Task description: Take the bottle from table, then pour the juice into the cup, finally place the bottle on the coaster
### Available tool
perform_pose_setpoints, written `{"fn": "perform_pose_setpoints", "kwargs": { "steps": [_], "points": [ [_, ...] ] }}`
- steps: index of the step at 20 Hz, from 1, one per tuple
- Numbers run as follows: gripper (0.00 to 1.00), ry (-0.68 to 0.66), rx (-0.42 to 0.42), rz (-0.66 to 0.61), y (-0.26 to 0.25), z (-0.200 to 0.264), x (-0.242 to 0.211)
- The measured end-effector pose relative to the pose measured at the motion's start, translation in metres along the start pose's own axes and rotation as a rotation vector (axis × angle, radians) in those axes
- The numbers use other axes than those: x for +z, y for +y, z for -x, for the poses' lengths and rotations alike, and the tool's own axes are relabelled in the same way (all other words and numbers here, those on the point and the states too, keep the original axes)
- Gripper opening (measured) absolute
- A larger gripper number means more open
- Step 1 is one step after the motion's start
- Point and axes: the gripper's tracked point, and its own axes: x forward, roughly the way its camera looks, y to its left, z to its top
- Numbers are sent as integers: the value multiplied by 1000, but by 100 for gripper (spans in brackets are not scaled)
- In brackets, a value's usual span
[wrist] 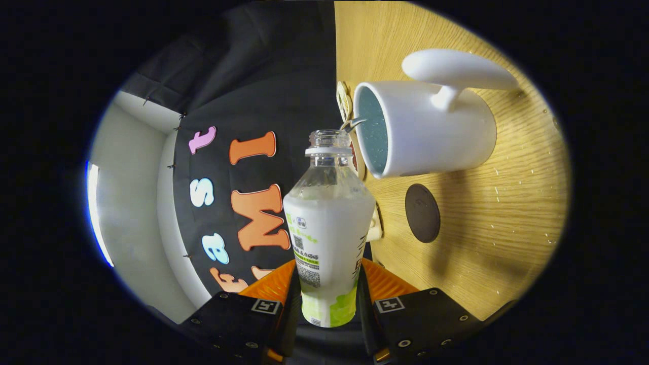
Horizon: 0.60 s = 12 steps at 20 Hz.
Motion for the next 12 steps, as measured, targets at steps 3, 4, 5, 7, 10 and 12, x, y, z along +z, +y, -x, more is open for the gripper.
{"fn": "perform_pose_setpoints", "kwargs": {
  "steps": [3, 4, 5, 7, 10, 12],
  "points": [
    [53, -1, -4, 3, 0, -1, -1],
    [53, -2, -3, -1, 1, -1, 0],
    [53, -3, -3, -7, 1, -2, 1],
    [53, -6, -2, -16, 0, 1, 2],
    [53, -11, -6, -42, -1, 4, 3],
    [53, -8, -7, -54, 1, 4, 1]
  ]
}}
